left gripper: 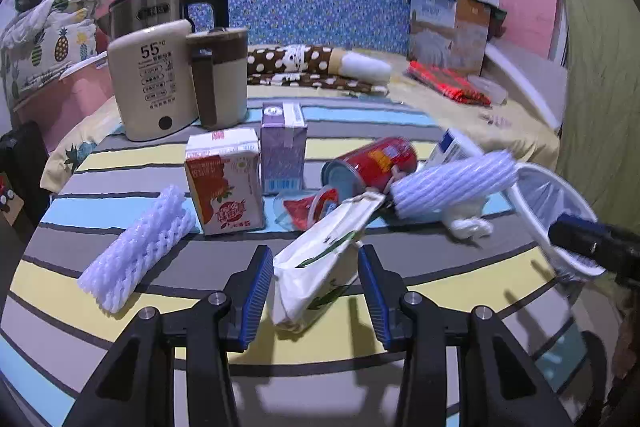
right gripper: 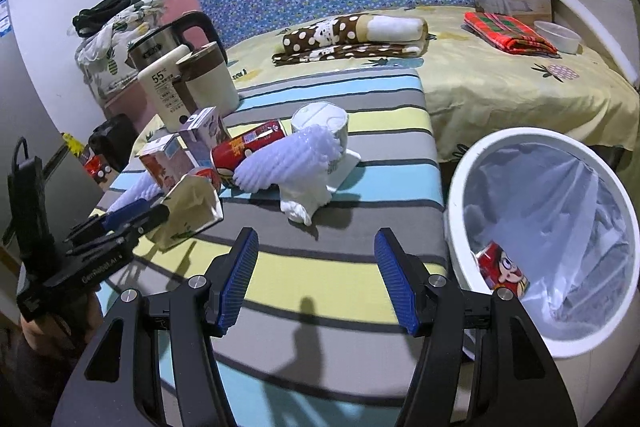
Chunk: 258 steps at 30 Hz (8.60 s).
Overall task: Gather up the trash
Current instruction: 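Grasp the white paper bag with the left gripper while the right grasps a white foam net, then carry the foam net into the bin and release it while the left drops the paper bag, then move both grippers back from the bin toward the remaining trash, then grasp the red cartoon can with the left gripper while the right grasps the white cup, then carry the white cup over the bin with the right gripper while the left lifts the red can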
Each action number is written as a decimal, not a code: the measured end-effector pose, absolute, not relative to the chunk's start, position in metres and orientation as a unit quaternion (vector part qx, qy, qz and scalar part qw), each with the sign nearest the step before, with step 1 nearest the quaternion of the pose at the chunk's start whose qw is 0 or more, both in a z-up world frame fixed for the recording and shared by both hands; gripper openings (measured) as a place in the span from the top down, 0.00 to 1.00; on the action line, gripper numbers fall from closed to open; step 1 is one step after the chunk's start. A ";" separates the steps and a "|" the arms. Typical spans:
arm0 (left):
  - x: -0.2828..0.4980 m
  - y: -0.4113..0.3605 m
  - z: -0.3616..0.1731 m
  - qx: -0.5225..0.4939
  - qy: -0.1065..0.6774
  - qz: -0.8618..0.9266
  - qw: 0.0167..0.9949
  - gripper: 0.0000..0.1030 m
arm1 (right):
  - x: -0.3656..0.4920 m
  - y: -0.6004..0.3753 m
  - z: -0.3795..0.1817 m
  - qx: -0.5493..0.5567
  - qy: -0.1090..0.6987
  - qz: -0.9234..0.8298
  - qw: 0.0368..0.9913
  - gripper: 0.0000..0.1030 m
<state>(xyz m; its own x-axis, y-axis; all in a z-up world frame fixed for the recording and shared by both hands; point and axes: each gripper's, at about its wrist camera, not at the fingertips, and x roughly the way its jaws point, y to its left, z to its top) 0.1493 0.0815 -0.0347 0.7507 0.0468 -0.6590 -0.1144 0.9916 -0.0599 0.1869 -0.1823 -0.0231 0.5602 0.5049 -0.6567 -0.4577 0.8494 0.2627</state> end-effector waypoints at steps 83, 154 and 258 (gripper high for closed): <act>0.209 -0.164 -0.008 -0.009 0.344 -0.209 0.915 0.94 | 0.188 -0.351 -0.023 0.131 0.343 0.072 0.928 0.88; 0.145 0.024 -0.007 -0.068 0.328 -0.029 0.942 0.65 | 0.170 -0.221 -0.011 0.079 0.362 0.255 0.893 0.41; 0.200 0.018 0.012 -0.073 0.295 -0.064 0.951 0.50 | 0.221 -0.224 0.008 0.097 0.324 0.212 0.917 0.49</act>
<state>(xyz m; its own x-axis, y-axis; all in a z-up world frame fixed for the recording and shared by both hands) 0.2003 0.0176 0.0121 0.8180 -0.1654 -0.5510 0.0794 0.9811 -0.1766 0.2213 -0.2238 0.0080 0.6998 0.4525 -0.5528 -0.3262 0.8908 0.3162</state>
